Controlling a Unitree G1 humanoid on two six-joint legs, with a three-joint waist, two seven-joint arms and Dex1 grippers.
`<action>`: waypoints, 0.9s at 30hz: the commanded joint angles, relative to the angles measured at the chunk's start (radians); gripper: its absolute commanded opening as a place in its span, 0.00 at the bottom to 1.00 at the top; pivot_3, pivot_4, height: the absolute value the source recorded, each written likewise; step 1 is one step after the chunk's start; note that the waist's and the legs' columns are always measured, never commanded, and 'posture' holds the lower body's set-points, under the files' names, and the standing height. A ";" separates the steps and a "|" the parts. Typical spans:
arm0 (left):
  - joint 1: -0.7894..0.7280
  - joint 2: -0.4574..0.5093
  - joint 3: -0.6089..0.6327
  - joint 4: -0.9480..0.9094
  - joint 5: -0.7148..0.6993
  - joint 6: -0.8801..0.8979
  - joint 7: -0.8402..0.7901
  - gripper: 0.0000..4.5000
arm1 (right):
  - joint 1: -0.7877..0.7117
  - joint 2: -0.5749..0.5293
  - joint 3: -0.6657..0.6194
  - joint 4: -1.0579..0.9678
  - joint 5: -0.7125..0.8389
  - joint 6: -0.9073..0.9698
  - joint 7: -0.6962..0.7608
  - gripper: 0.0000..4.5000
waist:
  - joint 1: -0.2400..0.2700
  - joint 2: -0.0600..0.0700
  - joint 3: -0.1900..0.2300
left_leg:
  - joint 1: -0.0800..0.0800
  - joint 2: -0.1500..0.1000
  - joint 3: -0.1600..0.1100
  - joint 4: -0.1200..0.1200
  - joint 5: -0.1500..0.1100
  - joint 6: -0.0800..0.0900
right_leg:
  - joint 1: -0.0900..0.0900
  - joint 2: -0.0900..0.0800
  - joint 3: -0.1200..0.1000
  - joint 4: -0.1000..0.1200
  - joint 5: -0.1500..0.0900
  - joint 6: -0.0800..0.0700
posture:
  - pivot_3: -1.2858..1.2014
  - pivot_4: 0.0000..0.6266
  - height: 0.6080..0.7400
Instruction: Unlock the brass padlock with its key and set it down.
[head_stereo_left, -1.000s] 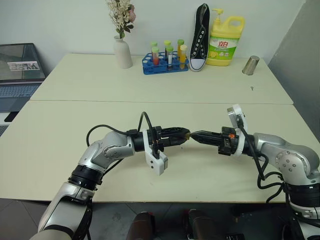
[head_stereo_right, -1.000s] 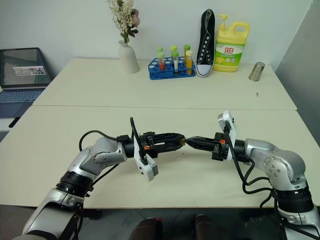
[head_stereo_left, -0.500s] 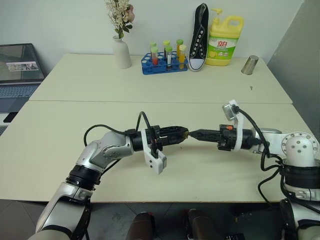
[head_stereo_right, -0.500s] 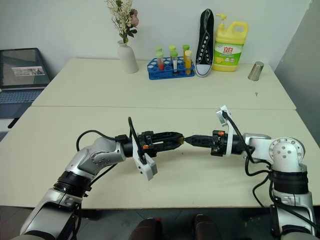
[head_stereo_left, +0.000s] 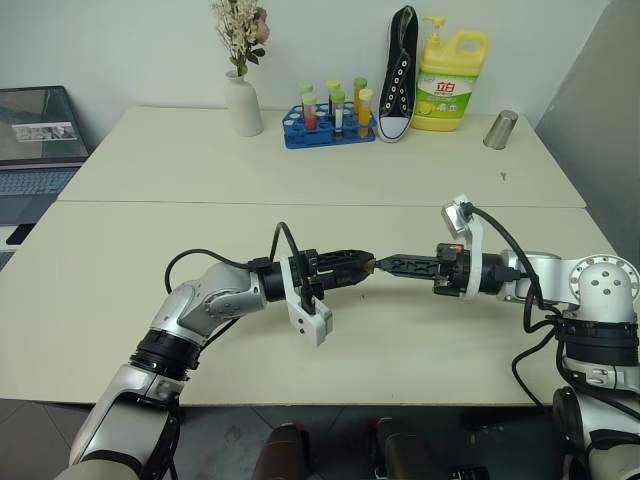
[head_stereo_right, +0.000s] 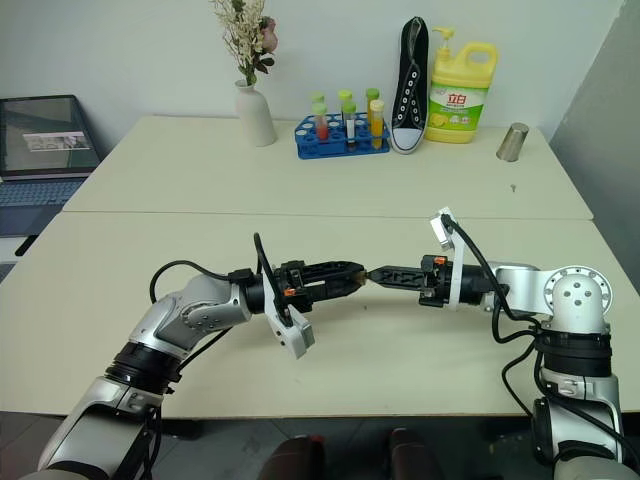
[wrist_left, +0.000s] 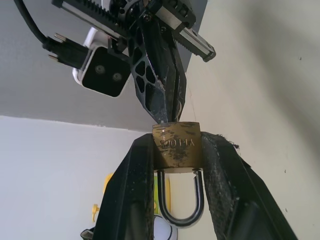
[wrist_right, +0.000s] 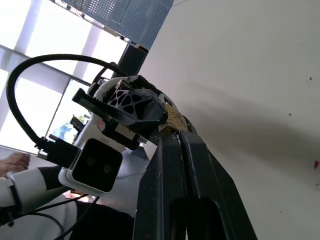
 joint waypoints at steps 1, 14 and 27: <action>-0.002 0.003 -0.013 -0.025 -0.003 -0.006 0.010 0.21 | -0.004 -0.009 -0.004 -0.079 -0.031 -0.061 0.064 0.13 | 0.000 0.000 0.000 | 0.000 0.000 0.000 0.000 0.000 0.000 | 0.000 0.000 0.000 0.000 0.000 0.000 | 0.52 0.24 1.00; -0.008 -0.001 -0.018 -0.019 -0.004 0.012 0.023 0.21 | 0.202 -0.205 0.182 -0.400 -0.576 -0.530 0.467 0.76 | 0.000 0.000 0.000 | 0.000 0.000 0.000 0.000 0.000 0.000 | -0.001 0.000 -0.001 0.000 -0.003 0.004 | 0.52 0.24 1.00; -0.029 -0.005 -0.028 0.002 0.000 0.006 0.030 0.21 | 0.136 -0.054 0.208 -0.298 -0.598 -0.505 0.479 0.76 | -0.001 0.000 0.000 | 0.001 -0.001 0.001 0.000 0.000 0.000 | -0.001 0.001 -0.001 0.000 0.000 0.000 | 0.52 0.24 1.00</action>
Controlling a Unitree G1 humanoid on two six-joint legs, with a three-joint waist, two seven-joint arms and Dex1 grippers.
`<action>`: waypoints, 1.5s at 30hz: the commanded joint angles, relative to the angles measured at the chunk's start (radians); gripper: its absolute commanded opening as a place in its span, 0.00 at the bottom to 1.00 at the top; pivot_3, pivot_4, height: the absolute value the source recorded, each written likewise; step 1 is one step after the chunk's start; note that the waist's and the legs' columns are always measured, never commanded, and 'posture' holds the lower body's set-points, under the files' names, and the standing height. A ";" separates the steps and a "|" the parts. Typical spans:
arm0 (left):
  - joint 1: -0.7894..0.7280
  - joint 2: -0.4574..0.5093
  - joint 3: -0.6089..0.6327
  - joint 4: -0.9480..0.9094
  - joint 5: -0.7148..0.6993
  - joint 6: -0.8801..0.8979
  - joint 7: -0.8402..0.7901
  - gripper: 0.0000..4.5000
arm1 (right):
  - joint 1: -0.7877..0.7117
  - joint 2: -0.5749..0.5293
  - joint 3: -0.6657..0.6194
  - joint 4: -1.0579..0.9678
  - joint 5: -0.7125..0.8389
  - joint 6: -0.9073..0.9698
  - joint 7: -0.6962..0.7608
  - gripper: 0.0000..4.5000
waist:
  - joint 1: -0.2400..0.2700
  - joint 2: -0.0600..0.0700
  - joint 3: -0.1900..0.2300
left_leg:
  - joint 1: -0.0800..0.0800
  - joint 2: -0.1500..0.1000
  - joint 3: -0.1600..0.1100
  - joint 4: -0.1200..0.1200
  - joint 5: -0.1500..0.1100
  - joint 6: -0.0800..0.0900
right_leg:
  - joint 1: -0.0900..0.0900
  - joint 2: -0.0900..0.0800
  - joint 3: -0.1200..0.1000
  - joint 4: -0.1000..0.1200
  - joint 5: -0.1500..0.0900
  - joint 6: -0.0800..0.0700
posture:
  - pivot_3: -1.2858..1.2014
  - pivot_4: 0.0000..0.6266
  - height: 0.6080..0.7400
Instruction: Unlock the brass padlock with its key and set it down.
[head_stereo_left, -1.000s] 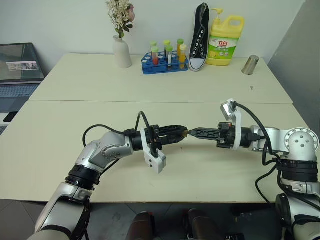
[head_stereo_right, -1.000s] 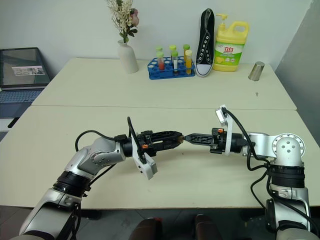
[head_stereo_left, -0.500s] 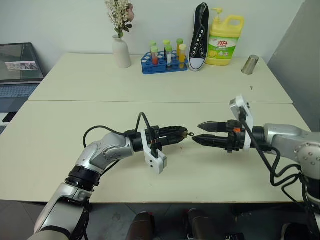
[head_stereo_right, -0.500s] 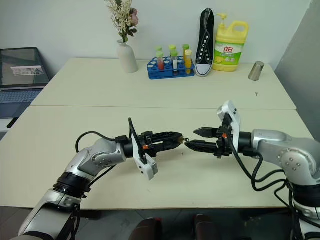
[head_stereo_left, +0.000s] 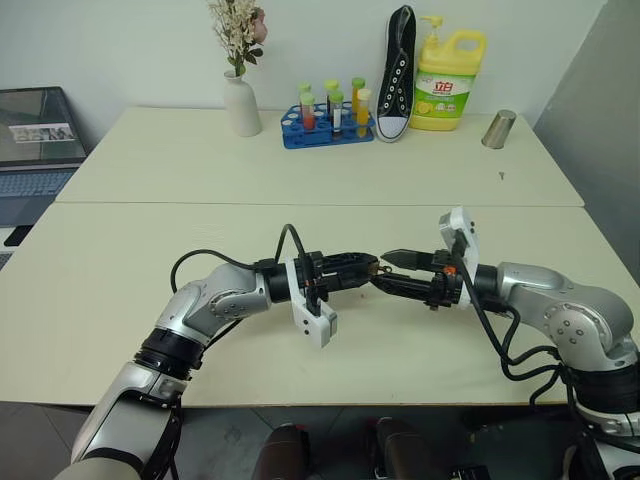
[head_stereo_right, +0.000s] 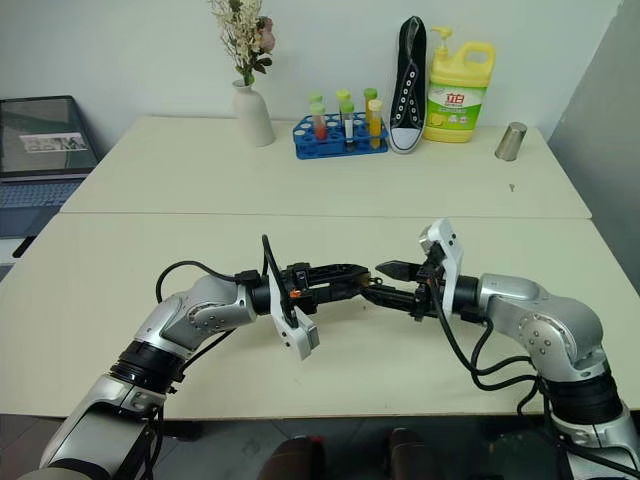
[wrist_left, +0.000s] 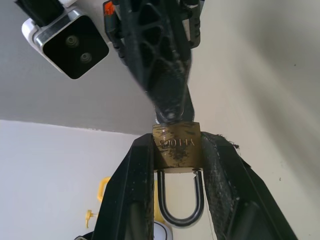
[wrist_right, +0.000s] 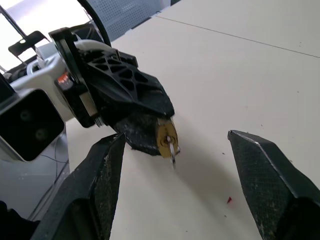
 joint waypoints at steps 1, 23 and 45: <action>-0.016 0.000 0.006 -0.016 -0.008 -0.002 0.021 0.21 | -0.032 0.019 -0.009 0.012 0.014 0.006 0.017 0.76 | 0.000 0.000 0.000 | 0.000 0.000 0.000 0.000 0.000 0.000 | 0.000 0.000 0.000 0.000 0.000 0.000 | 0.52 0.24 1.00; -0.020 -0.005 0.003 0.007 -0.021 0.006 0.016 0.21 | -0.072 -0.004 0.008 0.015 0.014 0.034 0.122 0.03 | 0.000 0.000 0.000 | 0.000 0.000 0.000 0.000 0.000 0.000 | 0.000 0.000 0.000 0.000 0.000 0.000 | 0.52 0.24 1.00; 0.038 0.051 -0.006 -0.021 -0.422 0.007 -0.117 0.96 | -0.065 -0.042 -0.018 0.065 -0.070 -0.014 0.162 0.03 | 0.000 0.000 0.000 | 0.000 0.000 0.000 0.000 0.000 0.000 | 0.000 -0.001 0.000 0.000 0.000 0.000 | 0.52 0.24 1.00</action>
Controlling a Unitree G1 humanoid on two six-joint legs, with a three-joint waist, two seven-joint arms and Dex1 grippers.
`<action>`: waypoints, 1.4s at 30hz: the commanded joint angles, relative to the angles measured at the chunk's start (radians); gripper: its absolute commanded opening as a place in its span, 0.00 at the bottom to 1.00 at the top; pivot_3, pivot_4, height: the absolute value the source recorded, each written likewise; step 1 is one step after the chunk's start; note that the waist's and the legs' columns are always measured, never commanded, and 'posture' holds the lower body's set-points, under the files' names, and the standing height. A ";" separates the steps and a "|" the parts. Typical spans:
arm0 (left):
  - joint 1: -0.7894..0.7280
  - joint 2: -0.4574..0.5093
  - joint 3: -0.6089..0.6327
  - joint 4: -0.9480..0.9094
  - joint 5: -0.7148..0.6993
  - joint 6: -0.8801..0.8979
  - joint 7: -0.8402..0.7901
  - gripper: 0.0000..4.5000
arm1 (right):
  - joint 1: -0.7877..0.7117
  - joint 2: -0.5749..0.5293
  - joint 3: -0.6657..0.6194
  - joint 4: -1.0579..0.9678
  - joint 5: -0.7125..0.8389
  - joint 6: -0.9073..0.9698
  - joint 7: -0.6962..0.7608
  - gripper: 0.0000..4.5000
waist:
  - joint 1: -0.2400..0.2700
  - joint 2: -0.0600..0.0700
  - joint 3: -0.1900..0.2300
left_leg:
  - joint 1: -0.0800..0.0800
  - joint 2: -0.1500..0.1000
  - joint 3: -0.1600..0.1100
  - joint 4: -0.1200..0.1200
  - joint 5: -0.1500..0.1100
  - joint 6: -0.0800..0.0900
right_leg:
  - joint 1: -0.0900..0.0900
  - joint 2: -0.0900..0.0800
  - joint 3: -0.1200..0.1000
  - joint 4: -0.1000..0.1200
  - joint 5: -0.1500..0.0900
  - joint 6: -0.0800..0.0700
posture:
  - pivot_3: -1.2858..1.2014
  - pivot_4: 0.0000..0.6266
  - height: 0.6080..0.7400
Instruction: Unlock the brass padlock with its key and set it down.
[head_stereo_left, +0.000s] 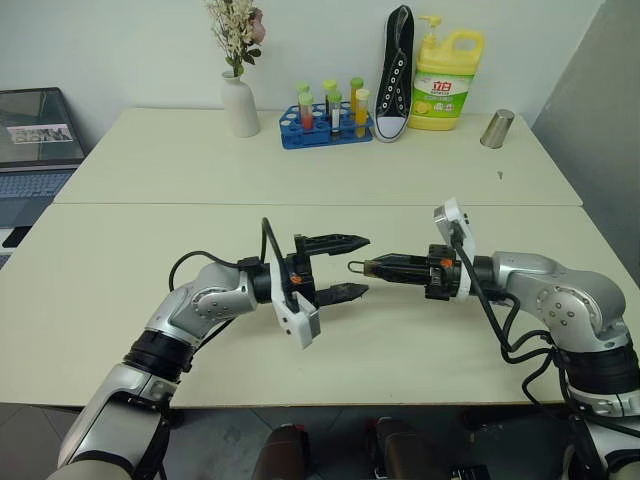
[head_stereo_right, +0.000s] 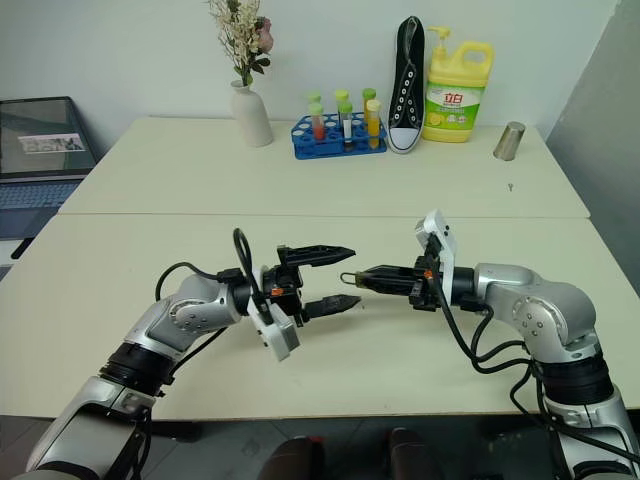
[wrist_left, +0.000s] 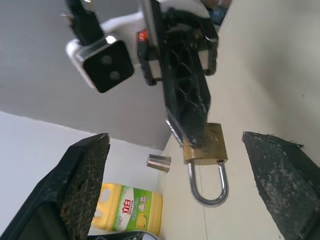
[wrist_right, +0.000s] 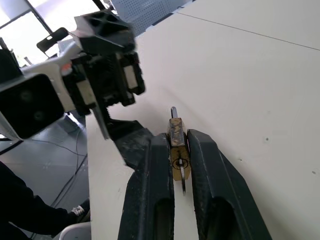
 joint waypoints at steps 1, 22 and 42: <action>0.001 0.001 0.012 -0.051 -0.144 0.051 -0.033 0.96 | -0.001 -0.020 -0.033 -0.008 -0.013 -0.037 0.027 0.03 | 0.000 0.000 0.000 | 0.000 0.000 0.000 0.000 0.000 0.000 | 0.000 0.000 0.000 0.000 0.000 0.000 | 0.52 0.24 1.00; 0.003 -0.077 0.077 -0.050 -0.572 0.955 -0.471 0.00 | 0.007 0.002 -0.125 -0.060 0.043 -0.032 -0.003 0.03 | -0.001 0.000 0.000 | 0.000 0.000 -0.001 0.000 0.000 0.000 | 0.000 0.005 0.000 0.000 0.000 0.000 | 0.52 0.24 1.00; 0.020 -0.211 0.133 -0.232 -0.621 1.141 -0.520 0.00 | 0.012 0.009 -0.127 -0.059 0.069 -0.011 -0.036 0.02 | -0.001 0.000 0.000 | 0.000 0.000 -0.001 0.000 0.000 0.000 | 0.000 0.005 0.001 0.000 0.000 0.000 | 0.52 0.24 1.00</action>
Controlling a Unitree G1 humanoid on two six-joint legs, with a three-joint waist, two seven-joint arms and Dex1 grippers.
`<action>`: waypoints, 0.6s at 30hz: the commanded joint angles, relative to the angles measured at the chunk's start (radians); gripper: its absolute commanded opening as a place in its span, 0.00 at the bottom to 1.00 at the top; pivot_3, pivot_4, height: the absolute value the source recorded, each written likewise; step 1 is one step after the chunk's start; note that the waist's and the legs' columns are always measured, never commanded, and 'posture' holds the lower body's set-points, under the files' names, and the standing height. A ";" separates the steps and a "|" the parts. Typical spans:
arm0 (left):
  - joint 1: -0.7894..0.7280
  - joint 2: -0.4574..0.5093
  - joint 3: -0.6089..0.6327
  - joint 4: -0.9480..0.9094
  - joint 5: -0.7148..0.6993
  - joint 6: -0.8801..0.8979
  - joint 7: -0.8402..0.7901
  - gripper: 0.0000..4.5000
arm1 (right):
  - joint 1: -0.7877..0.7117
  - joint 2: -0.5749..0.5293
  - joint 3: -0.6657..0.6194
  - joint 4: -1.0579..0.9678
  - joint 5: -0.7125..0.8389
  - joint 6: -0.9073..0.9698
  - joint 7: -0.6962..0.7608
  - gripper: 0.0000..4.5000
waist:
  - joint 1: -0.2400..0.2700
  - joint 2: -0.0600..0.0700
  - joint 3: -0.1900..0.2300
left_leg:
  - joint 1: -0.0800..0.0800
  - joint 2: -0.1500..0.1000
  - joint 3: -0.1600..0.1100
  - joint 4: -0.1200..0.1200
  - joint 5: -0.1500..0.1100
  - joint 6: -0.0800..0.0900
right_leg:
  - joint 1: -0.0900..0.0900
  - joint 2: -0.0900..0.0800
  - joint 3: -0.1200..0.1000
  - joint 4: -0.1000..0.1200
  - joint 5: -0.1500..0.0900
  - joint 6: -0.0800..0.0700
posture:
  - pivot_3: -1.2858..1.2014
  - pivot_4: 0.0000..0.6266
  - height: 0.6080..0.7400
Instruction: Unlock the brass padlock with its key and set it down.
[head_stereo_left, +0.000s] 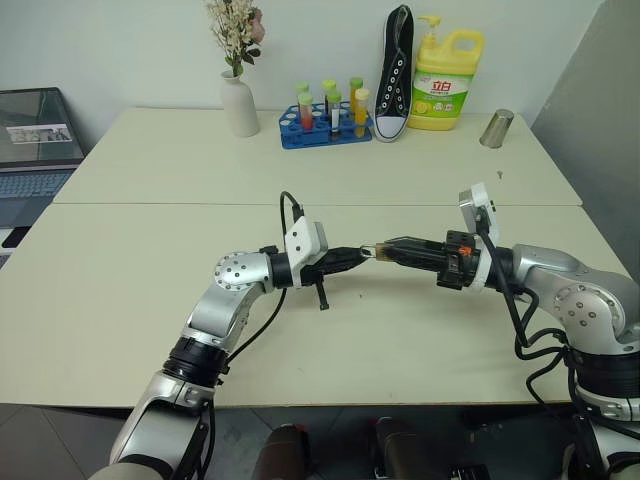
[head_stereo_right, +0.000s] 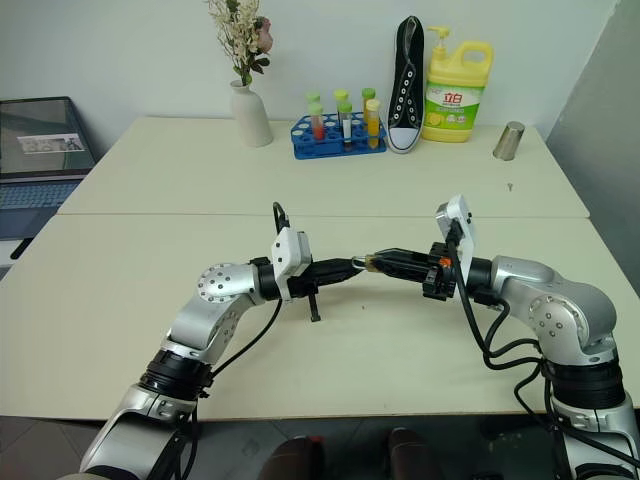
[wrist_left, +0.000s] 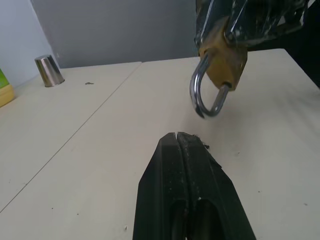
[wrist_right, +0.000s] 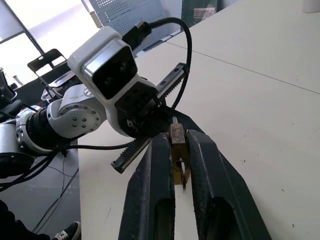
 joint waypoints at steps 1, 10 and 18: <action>0.006 0.002 0.033 -0.080 -0.034 0.045 -0.001 0.00 | -0.004 -0.008 -0.025 -0.018 0.008 -0.013 0.002 0.02 | 0.000 0.000 0.000 | 0.000 0.000 0.000 0.000 0.000 0.000 | 0.000 0.000 0.000 0.000 0.000 0.000 | 0.52 0.24 1.00; 0.016 -0.016 0.055 -0.133 -0.044 0.111 0.005 0.00 | -0.001 -0.007 -0.021 -0.007 -0.004 -0.022 0.002 0.02 | 0.000 0.000 0.000 | 0.000 0.000 0.000 0.000 0.000 0.000 | 0.000 0.000 0.000 0.000 -0.002 0.004 | 0.52 0.24 1.00; 0.027 0.006 0.088 -0.210 -0.081 0.186 0.001 0.00 | 0.006 -0.009 -0.017 0.000 -0.019 -0.032 0.002 0.02 | 0.000 0.000 0.000 | 0.000 0.000 0.000 0.000 0.000 0.000 | 0.000 0.000 0.000 0.000 -0.002 0.004 | 0.52 0.24 1.00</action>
